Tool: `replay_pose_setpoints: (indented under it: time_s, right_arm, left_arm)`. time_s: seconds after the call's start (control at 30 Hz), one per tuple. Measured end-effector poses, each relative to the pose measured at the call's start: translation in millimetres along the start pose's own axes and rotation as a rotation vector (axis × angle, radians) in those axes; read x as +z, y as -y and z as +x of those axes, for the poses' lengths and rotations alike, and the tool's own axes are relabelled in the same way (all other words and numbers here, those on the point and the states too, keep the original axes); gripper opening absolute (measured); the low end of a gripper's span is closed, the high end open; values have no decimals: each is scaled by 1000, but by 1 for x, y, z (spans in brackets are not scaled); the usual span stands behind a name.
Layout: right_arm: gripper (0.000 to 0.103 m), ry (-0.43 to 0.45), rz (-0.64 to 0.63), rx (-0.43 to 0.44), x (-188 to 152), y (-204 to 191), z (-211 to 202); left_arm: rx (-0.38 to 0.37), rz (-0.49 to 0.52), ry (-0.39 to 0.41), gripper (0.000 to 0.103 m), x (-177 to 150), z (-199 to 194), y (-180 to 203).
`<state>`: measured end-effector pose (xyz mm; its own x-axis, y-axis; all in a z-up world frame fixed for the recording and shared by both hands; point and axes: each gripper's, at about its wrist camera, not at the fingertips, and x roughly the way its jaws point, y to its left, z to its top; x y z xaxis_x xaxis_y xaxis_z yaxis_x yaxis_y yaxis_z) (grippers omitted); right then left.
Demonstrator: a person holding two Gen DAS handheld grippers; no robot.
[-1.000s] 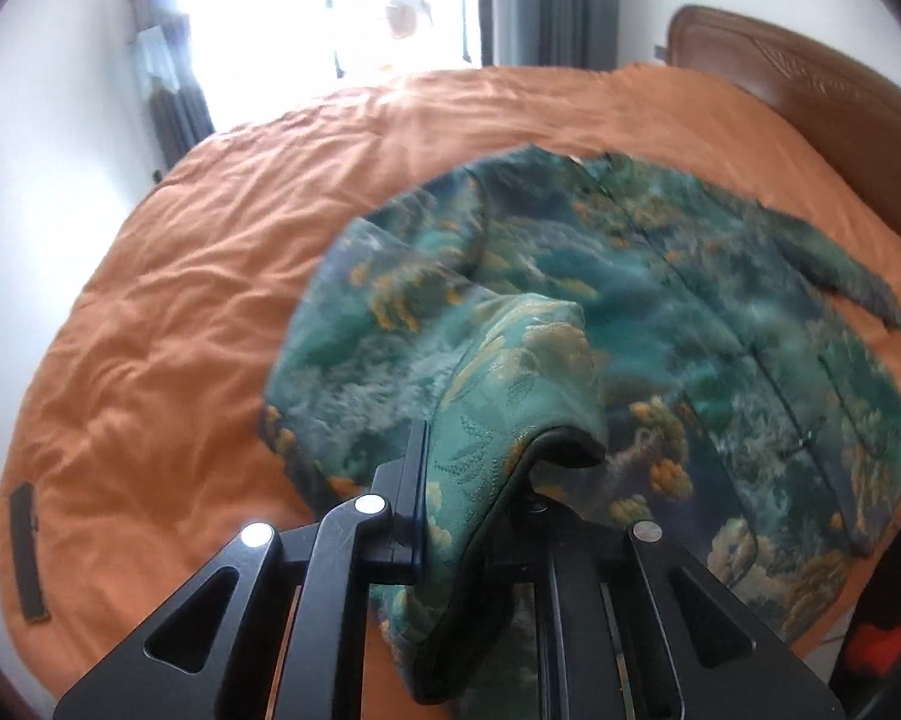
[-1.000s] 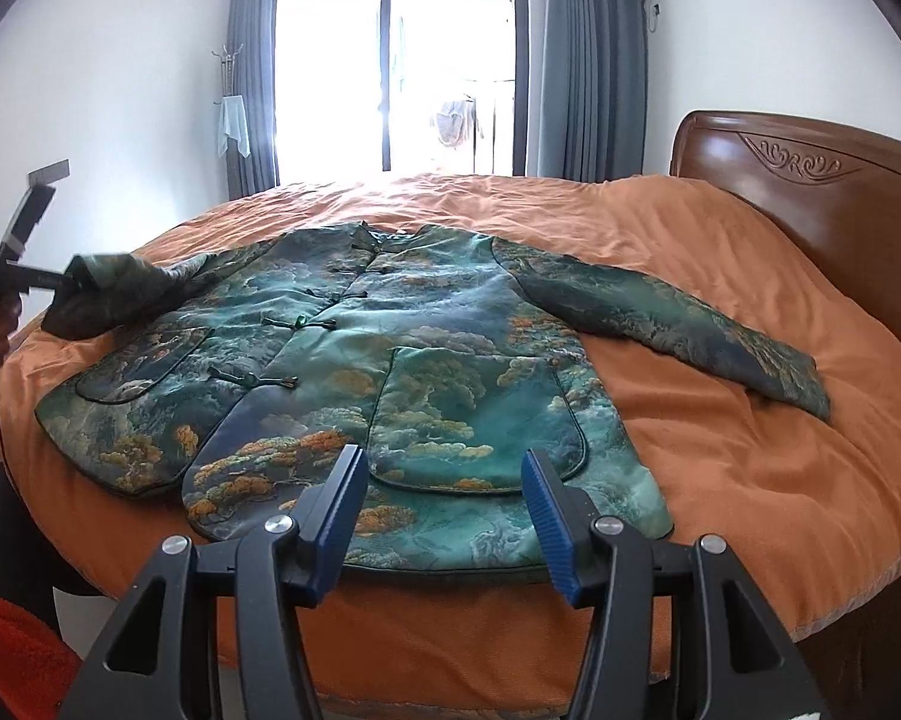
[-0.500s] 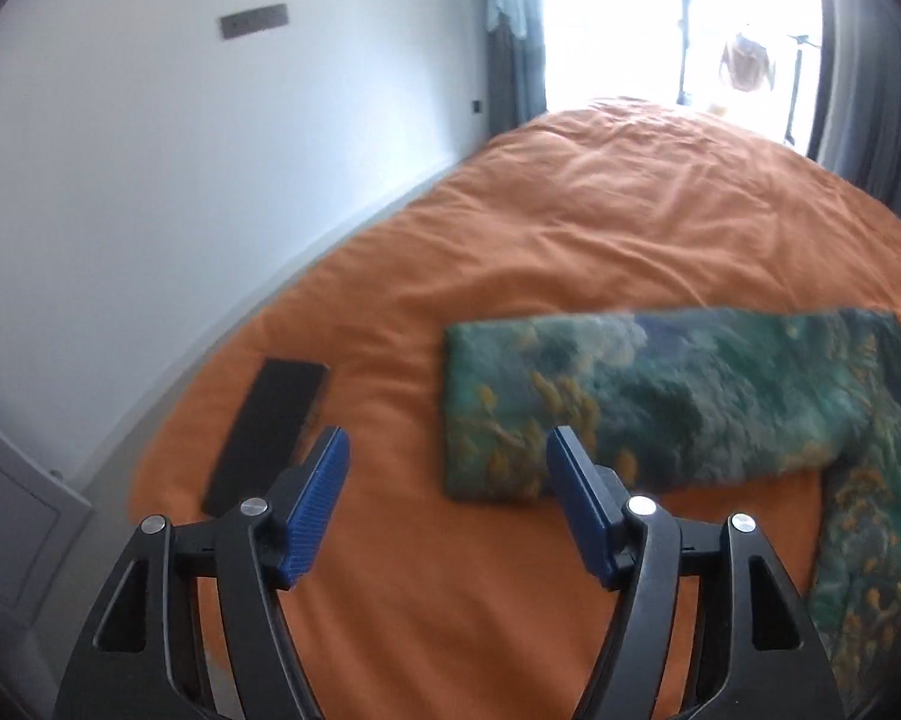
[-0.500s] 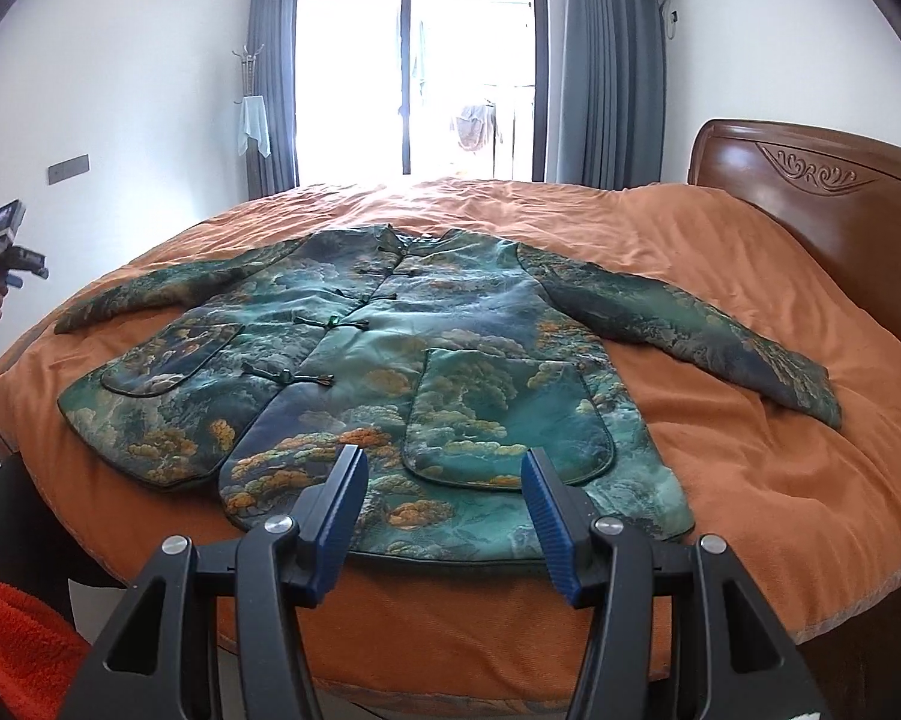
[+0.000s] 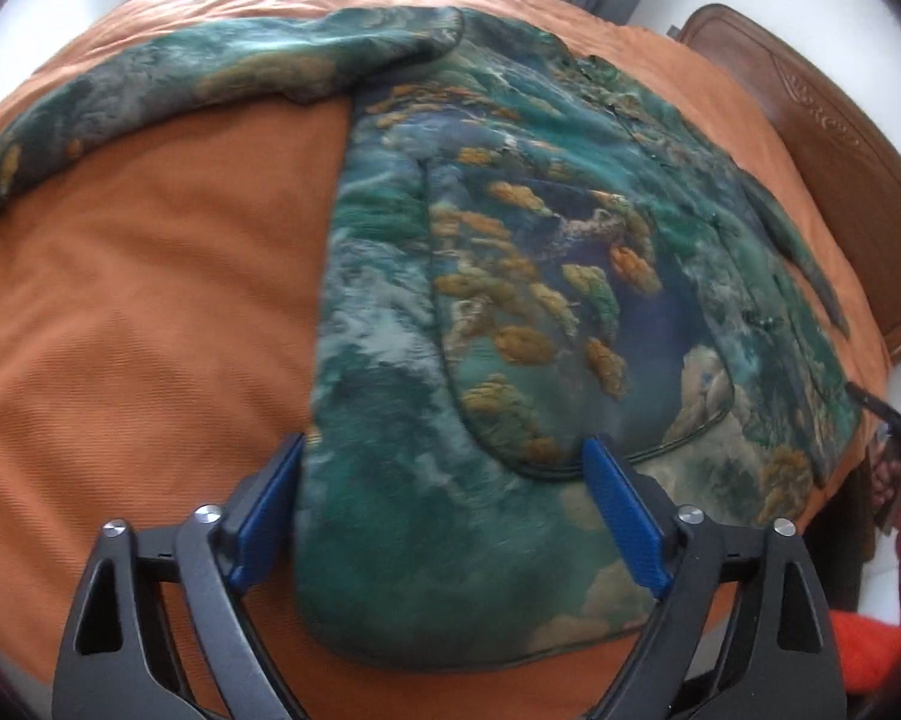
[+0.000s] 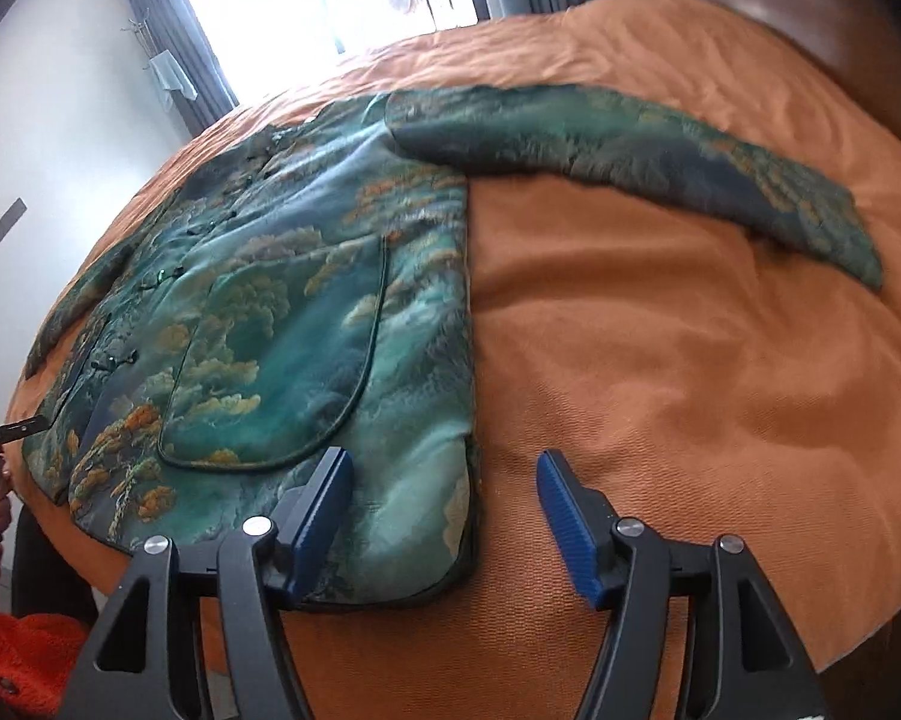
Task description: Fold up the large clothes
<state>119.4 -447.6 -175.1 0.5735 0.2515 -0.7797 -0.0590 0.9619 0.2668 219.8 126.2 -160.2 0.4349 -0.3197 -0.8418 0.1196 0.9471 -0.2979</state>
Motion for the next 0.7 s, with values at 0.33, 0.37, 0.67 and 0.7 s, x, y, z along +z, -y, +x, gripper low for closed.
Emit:
replay_pose_setpoints:
  time_s: [0.33, 0.37, 0.67, 0.7]
  right_arm:
    - [15, -78, -34, 130, 8, -20, 9]
    - [15, -70, -37, 132, 9, -22, 3]
    - [15, -74, -64, 81, -6, -21, -24]
    - [15, -76, -55, 75, -7, -18, -20]
  left_arm:
    - [-11, -17, -21, 21, -3, -12, 13]
    - [-13, -19, -13, 20, -5, -17, 14]
    - [22, -10, -30, 17, -36, -30, 16]
    - [30, -8, -31, 17, -37, -26, 15]
